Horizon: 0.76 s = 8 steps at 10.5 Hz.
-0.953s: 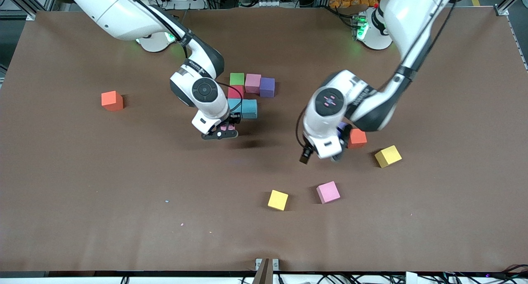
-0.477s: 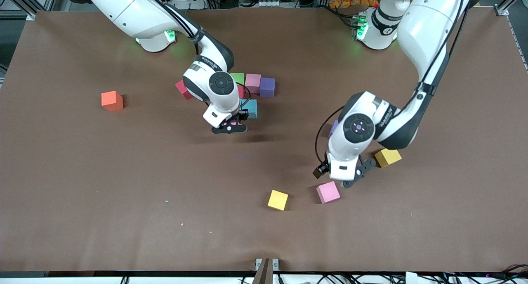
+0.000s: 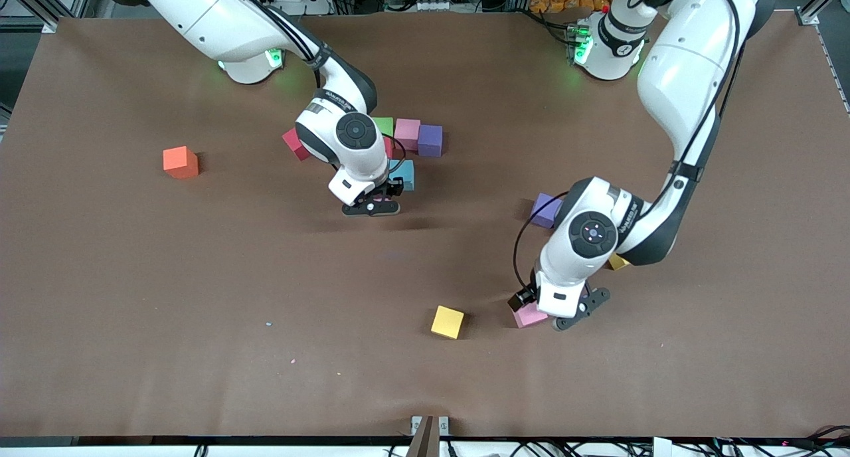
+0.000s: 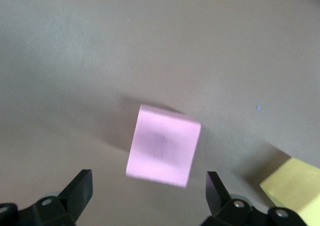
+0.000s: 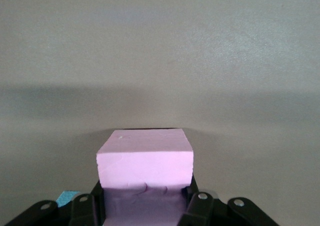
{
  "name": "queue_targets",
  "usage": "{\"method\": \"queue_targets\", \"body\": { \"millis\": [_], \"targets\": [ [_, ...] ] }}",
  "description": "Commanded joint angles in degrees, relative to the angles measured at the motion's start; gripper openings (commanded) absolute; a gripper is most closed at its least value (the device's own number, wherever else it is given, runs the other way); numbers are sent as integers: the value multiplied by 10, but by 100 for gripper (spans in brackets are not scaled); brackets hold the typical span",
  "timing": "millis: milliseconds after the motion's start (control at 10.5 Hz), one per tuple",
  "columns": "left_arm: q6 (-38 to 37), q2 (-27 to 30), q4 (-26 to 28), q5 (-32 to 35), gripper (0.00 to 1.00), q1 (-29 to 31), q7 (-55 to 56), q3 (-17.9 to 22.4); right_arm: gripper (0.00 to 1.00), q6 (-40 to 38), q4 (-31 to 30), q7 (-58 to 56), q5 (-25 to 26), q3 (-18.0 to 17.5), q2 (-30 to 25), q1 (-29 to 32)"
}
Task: Arrange 11 blocks into digit 3
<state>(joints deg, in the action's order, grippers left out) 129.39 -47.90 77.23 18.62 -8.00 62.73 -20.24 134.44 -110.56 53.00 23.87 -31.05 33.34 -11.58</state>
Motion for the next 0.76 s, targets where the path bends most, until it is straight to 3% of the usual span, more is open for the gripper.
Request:
{"method": "queue_targets", "body": {
  "millis": [0, 667],
  "targets": [
    [18, -25, -29, 5, 100, -12, -18, 18, 14, 5, -7, 20, 21, 3, 2, -6],
    [102, -62, -24, 5, 100, -14, -13, 26, 14, 17, -22, 36, 21, 3, 2, -6]
  ]
}}
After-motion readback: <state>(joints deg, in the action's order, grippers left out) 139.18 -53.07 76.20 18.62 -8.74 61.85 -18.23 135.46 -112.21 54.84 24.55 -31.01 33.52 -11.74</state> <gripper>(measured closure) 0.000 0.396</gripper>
